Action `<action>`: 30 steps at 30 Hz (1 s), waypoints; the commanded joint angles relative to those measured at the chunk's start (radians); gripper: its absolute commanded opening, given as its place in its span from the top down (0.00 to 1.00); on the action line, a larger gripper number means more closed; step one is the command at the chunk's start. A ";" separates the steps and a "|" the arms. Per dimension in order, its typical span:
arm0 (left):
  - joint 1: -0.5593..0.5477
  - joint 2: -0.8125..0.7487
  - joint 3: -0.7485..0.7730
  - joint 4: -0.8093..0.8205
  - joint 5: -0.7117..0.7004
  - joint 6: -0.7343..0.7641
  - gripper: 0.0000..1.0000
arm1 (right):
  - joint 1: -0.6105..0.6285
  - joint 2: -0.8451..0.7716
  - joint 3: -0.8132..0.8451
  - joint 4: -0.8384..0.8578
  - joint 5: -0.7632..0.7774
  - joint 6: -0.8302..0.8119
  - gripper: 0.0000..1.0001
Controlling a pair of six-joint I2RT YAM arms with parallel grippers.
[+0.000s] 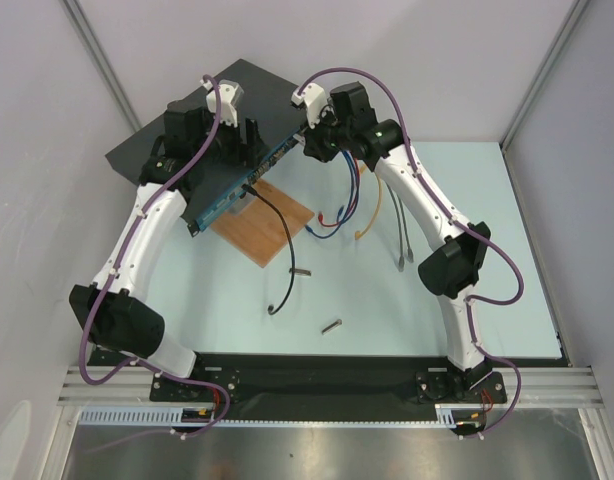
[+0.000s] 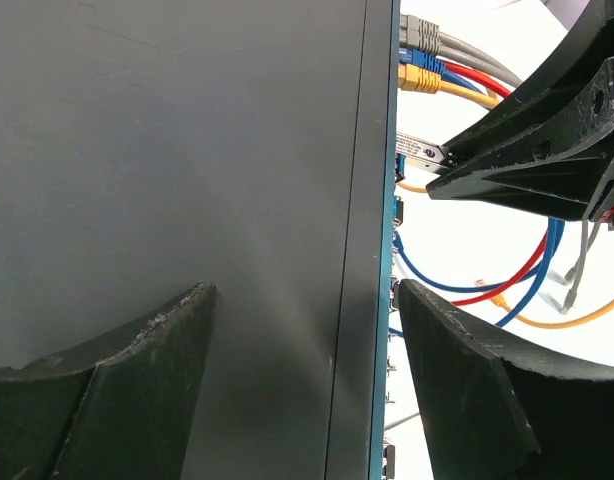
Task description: Insert the plug into the switch port
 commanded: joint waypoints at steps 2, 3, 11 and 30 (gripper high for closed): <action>0.012 -0.027 -0.015 0.002 0.013 -0.021 0.21 | 0.022 -0.012 0.014 -0.054 -0.024 -0.017 1.00; 0.012 -0.027 -0.015 0.002 0.011 -0.023 0.21 | 0.023 -0.014 0.014 -0.053 -0.024 -0.017 1.00; 0.012 -0.028 -0.015 0.001 0.012 -0.023 0.21 | 0.023 -0.005 0.014 -0.067 -0.004 -0.007 1.00; 0.012 -0.025 -0.011 0.004 0.024 -0.027 0.21 | 0.005 -0.011 0.016 -0.131 0.010 0.005 1.00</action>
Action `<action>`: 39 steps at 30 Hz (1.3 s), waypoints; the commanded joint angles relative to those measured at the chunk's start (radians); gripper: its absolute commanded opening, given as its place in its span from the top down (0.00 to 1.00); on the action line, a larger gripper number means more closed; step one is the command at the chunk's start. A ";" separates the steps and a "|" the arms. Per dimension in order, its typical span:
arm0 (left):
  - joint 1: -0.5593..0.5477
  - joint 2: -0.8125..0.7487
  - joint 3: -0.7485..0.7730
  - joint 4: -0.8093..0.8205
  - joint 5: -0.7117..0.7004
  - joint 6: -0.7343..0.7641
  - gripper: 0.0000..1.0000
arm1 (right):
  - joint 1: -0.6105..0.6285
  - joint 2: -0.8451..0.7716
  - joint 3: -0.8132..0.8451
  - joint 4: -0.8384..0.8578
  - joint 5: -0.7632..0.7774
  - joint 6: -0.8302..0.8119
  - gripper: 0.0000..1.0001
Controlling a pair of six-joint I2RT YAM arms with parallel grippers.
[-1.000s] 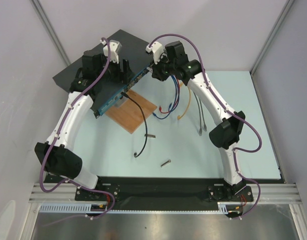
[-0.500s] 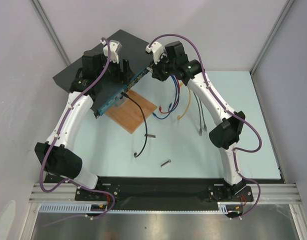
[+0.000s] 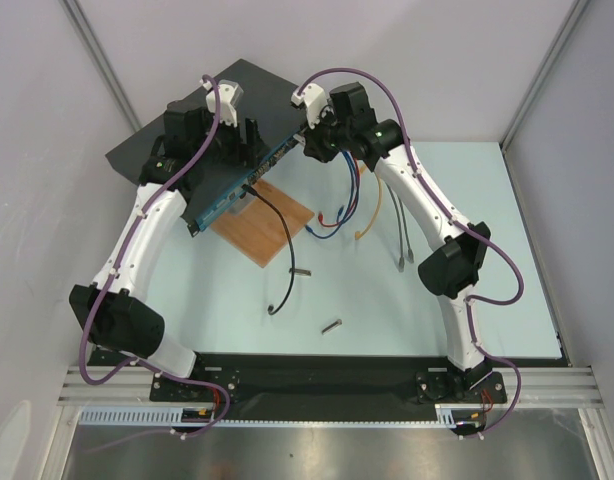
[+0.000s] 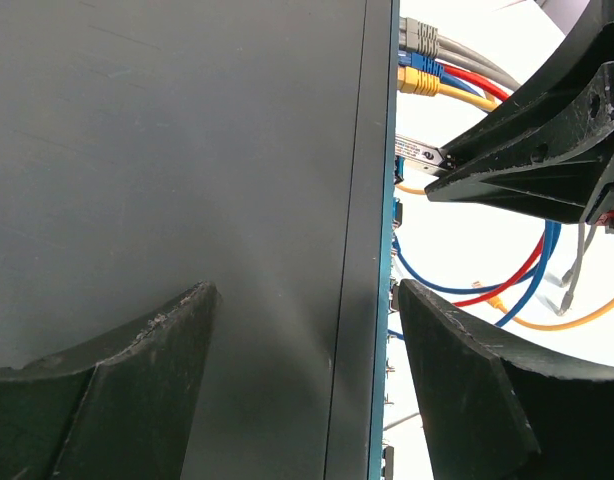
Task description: Insert the plug into the switch port
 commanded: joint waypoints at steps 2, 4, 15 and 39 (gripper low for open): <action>0.011 -0.022 -0.006 -0.001 0.020 -0.019 0.21 | -0.001 -0.011 0.016 -0.132 0.005 0.001 1.00; 0.011 -0.023 -0.006 0.002 0.020 -0.014 0.21 | -0.007 -0.014 0.013 -0.142 0.002 0.005 1.00; 0.011 -0.020 -0.012 0.009 0.028 -0.024 0.21 | 0.006 0.002 0.065 -0.106 -0.008 0.022 1.00; 0.011 -0.046 -0.052 0.028 0.015 -0.030 0.21 | 0.036 0.042 0.135 0.078 0.005 0.057 1.00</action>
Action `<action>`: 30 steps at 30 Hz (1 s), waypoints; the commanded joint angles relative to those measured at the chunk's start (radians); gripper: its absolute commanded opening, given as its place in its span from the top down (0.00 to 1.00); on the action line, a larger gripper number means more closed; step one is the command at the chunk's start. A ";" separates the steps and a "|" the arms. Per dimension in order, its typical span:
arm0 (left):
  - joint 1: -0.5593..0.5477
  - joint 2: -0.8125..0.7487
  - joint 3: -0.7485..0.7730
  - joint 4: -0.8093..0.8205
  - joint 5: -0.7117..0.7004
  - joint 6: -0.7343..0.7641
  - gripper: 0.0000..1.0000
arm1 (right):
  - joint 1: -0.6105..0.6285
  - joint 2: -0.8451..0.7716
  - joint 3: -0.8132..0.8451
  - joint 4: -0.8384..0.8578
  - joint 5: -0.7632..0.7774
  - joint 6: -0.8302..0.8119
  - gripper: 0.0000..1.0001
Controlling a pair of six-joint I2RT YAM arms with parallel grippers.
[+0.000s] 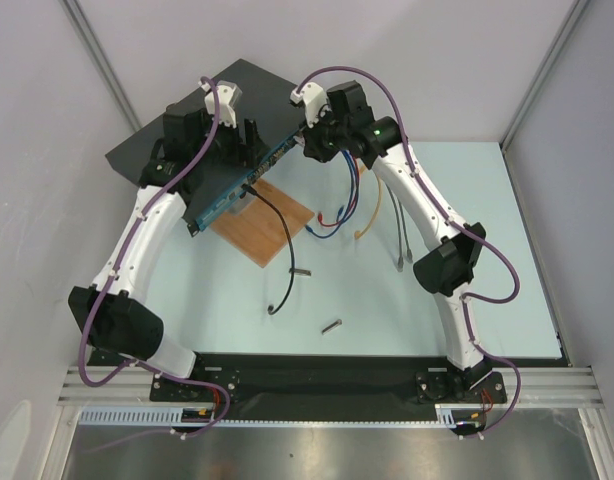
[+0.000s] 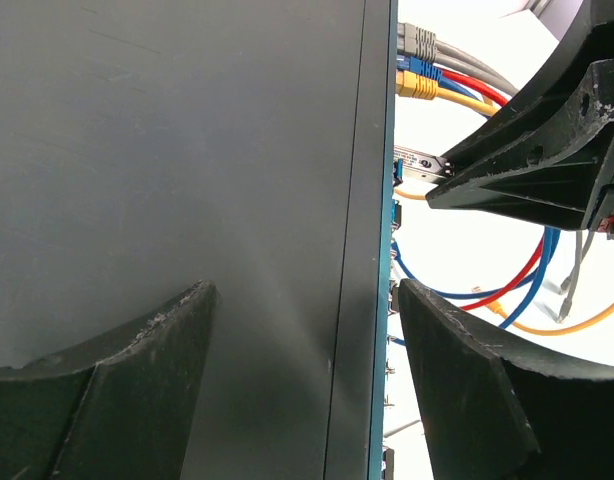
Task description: Insert the plug into the switch port
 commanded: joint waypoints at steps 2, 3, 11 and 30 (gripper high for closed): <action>0.008 -0.034 -0.023 -0.010 0.014 -0.025 0.21 | 0.027 -0.007 0.043 0.170 -0.022 0.020 1.00; 0.008 -0.034 -0.023 -0.009 0.014 -0.025 0.21 | 0.027 -0.009 0.043 0.178 -0.022 0.020 1.00; 0.008 -0.031 -0.024 -0.004 0.011 -0.031 0.21 | 0.026 -0.038 0.043 0.255 -0.040 0.049 1.00; 0.008 -0.011 -0.014 0.003 0.019 -0.042 0.21 | 0.009 -0.094 0.020 0.348 -0.061 0.081 1.00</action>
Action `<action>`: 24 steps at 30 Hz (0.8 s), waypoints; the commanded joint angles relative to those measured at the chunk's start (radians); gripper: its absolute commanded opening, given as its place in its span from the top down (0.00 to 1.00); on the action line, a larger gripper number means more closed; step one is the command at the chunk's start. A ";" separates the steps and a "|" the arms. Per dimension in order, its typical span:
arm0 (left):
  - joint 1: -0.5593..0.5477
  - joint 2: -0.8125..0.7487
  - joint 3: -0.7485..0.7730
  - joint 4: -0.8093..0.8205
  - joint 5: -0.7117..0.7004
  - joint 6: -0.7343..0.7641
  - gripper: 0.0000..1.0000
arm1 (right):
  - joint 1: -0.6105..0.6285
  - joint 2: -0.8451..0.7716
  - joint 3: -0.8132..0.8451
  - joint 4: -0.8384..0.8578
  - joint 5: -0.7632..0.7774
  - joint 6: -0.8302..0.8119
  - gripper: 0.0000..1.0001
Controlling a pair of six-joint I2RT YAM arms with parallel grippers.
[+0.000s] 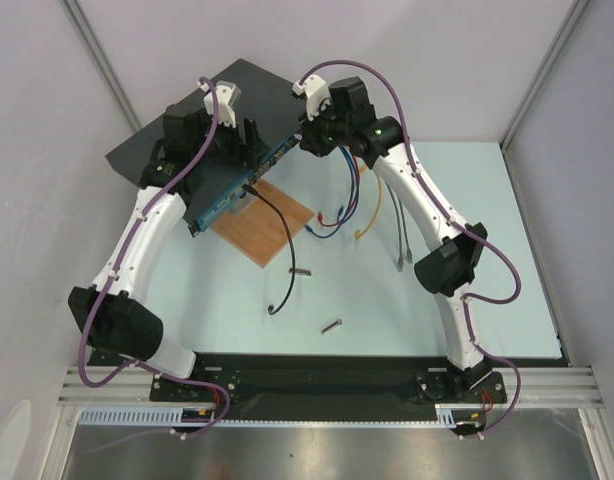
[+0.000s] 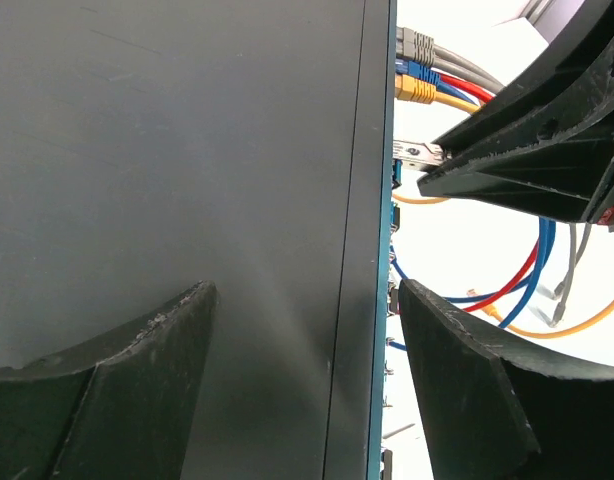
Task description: Insert the plug into the switch port
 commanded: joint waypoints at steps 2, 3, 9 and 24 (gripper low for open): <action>0.008 -0.003 -0.001 -0.012 0.021 -0.028 0.21 | 0.012 -0.094 0.002 0.327 -0.054 0.020 1.00; 0.008 -0.003 -0.001 -0.014 0.021 -0.028 0.21 | 0.010 -0.098 -0.009 0.330 -0.063 0.020 1.00; 0.008 -0.003 -0.001 -0.012 0.019 -0.027 0.21 | 0.006 -0.108 -0.070 0.352 -0.103 0.026 1.00; 0.008 0.008 0.016 -0.024 0.016 -0.015 0.21 | -0.019 -0.110 -0.164 0.349 -0.195 -0.048 0.70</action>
